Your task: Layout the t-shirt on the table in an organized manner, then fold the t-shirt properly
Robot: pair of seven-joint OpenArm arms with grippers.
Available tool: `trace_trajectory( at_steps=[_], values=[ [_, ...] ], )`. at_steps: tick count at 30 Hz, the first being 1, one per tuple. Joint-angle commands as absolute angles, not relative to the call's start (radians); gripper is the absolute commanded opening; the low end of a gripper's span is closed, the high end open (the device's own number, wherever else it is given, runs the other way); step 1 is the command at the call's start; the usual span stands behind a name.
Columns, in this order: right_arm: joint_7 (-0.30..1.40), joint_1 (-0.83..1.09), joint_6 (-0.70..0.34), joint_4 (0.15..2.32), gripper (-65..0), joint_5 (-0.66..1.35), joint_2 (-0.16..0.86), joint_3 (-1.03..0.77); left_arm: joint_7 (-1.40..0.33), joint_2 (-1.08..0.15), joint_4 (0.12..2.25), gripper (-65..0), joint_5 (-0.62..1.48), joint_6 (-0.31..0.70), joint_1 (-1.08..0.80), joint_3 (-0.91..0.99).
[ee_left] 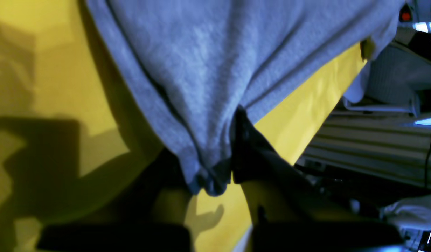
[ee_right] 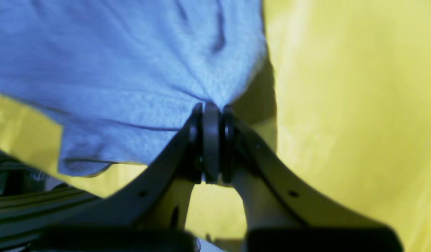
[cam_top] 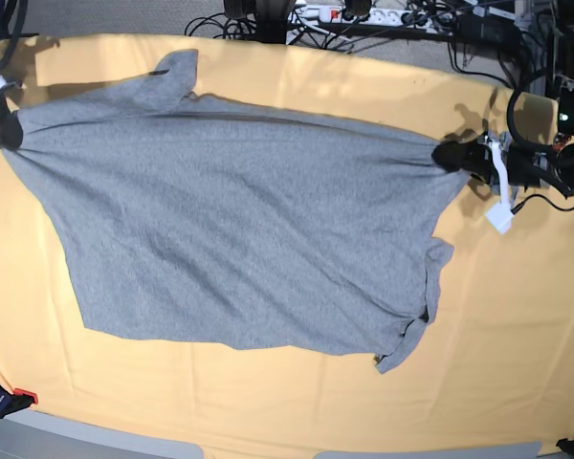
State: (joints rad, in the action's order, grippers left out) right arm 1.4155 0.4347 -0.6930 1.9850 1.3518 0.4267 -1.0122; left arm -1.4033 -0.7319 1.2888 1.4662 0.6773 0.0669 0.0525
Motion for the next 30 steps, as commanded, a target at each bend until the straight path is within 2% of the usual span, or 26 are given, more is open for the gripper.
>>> trace_trajectory(
  at_steps=[1, 12, 21, 27, 30],
  values=[
    [1.396, 0.441, -0.698, 2.000, -65.0, 1.394, 0.463, -1.021, -1.396, -0.754, 1.309, -65.0, 1.484, 0.677, 0.084, 0.062],
    [1.396, 0.408, -0.698, 1.995, -65.0, 1.371, 0.482, -0.960, -1.396, -0.753, 1.340, -65.0, 1.484, 0.694, 0.148, 0.062],
    [1.251, 0.280, -0.698, 1.993, -65.0, 1.068, 0.482, -0.702, -1.394, -0.741, 1.340, -65.0, 1.480, 0.698, 0.265, 0.062],
    [1.016, 0.249, -0.698, 1.992, -65.0, 0.814, 0.480, -0.576, -1.287, -0.711, 1.340, -65.0, 1.315, 0.698, 0.323, 0.062],
    [0.966, 0.237, -0.698, 1.992, -65.0, 0.738, 0.479, -0.528, -1.239, -0.709, 1.340, -65.0, 1.253, 0.698, 0.337, 0.062]
  ],
)
